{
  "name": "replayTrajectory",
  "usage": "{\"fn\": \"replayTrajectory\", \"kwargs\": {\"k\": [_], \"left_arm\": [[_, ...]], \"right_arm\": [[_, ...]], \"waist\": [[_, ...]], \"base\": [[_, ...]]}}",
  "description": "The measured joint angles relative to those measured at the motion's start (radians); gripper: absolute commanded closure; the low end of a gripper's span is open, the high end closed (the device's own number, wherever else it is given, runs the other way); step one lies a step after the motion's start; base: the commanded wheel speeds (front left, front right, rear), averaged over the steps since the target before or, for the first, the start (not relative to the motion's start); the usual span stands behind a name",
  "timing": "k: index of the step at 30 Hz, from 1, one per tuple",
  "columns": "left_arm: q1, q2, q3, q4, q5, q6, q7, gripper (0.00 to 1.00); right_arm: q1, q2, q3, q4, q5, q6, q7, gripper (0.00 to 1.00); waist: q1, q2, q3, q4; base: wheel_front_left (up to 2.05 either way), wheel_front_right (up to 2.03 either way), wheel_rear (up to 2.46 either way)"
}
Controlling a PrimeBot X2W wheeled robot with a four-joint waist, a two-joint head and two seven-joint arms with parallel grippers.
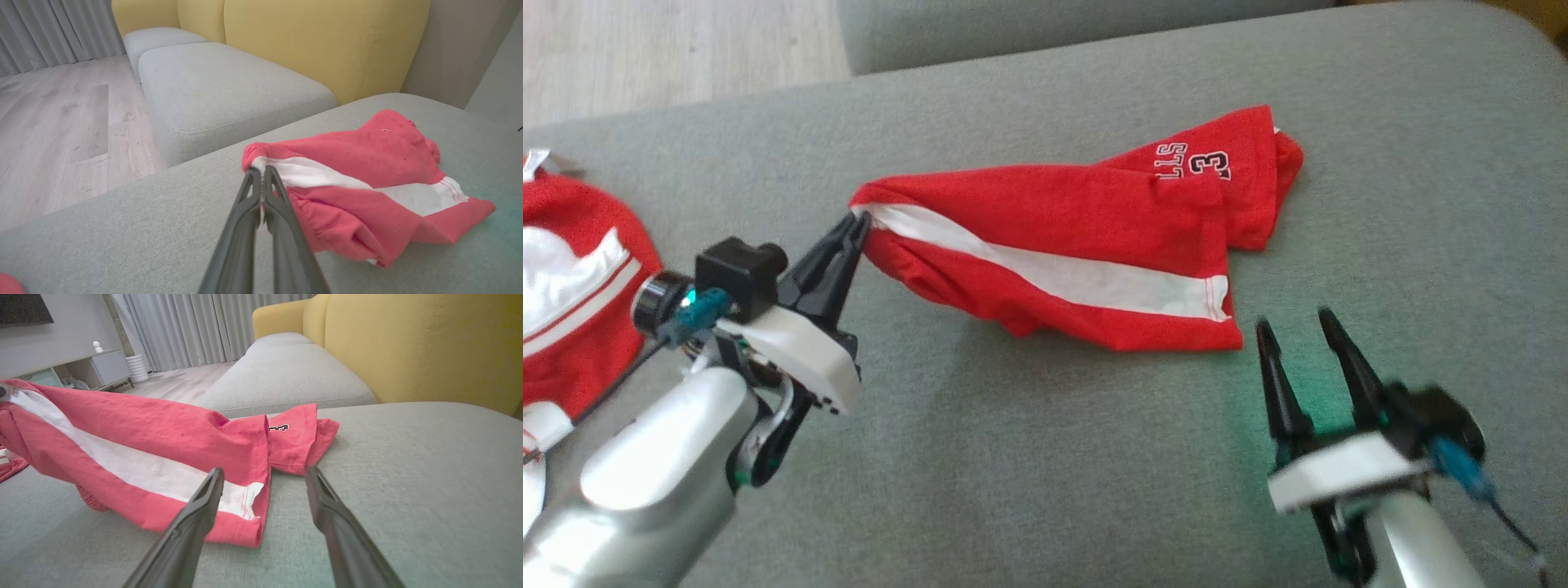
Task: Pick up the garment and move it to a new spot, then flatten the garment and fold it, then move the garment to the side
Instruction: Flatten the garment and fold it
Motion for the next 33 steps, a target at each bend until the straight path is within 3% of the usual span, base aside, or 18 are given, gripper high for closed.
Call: {"fn": "replayTrajectory", "kwargs": {"k": [7,12,21,26,27,28,29,30,31,32,33], "left_arm": [[-0.043,-0.027,-0.002,0.056,0.009,-0.019,-0.024,1.00],[-0.075,-0.070,-0.004,0.084,0.010,-0.028,-0.033,1.00],[-0.097,-0.093,-0.010,0.118,0.018,-0.039,-0.049,1.00],[-0.110,-0.101,-0.014,0.132,0.018,-0.044,-0.049,1.00],[-0.111,-0.102,-0.014,0.133,0.018,-0.044,-0.049,1.00],[-0.112,-0.103,-0.014,0.135,0.018,-0.045,-0.049,1.00],[-0.113,-0.104,-0.015,0.136,0.018,-0.045,-0.049,1.00],[-0.113,-0.104,-0.015,0.137,0.018,-0.045,-0.050,1.00],[-0.114,-0.105,-0.015,0.138,0.018,-0.045,-0.050,1.00],[-0.114,-0.105,-0.015,0.140,0.018,-0.045,-0.052,1.00],[-0.114,-0.106,-0.016,0.146,0.018,-0.045,-0.059,1.00]], "right_arm": [[-0.196,-0.007,0.045,0.226,0.025,0.000,0.000,0.00],[-0.251,-0.024,0.135,0.406,0.043,0.000,0.000,0.00],[-0.348,-0.030,0.193,0.519,0.082,0.000,0.000,0.02],[-0.368,-0.029,0.224,0.575,0.125,0.000,0.000,0.24],[-0.373,-0.029,0.227,0.578,0.130,0.000,0.000,0.33],[-0.379,-0.029,0.230,0.580,0.136,0.000,0.000,0.51],[-0.384,-0.029,0.232,0.581,0.142,0.000,0.000,0.58],[-0.389,-0.029,0.234,0.581,0.146,0.000,0.000,0.58],[-0.391,-0.029,0.236,0.579,0.147,0.000,0.000,0.71],[-0.391,-0.029,0.238,0.576,0.150,0.000,0.000,1.00],[-0.391,-0.030,0.238,0.568,0.151,0.000,0.000,1.00]], "waist": [[0.0001,0.0000,0.020,0.031],[0.0000,0.0000,0.020,0.052],[0.0000,0.0000,0.034,0.068],[0.0000,0.0000,0.042,0.075],[-0.0001,0.0000,0.043,0.076],[-0.0001,0.0000,0.044,0.076],[-0.0001,0.0000,0.044,0.077],[-0.0001,0.0000,0.044,0.077],[-0.0001,0.0000,0.044,0.077],[-0.0001,0.0000,0.044,0.077],[-0.0001,0.0000,0.042,0.076]], "base": [[0.00,0.00,0.00],[0.00,0.00,0.00],[0.00,0.00,0.00],[0.00,0.00,0.00],[0.00,0.00,0.00],[0.00,0.00,0.00],[0.00,0.00,0.00],[0.00,0.00,0.00],[0.00,0.00,0.00],[0.00,0.00,0.00],[0.00,0.00,0.00]]}}
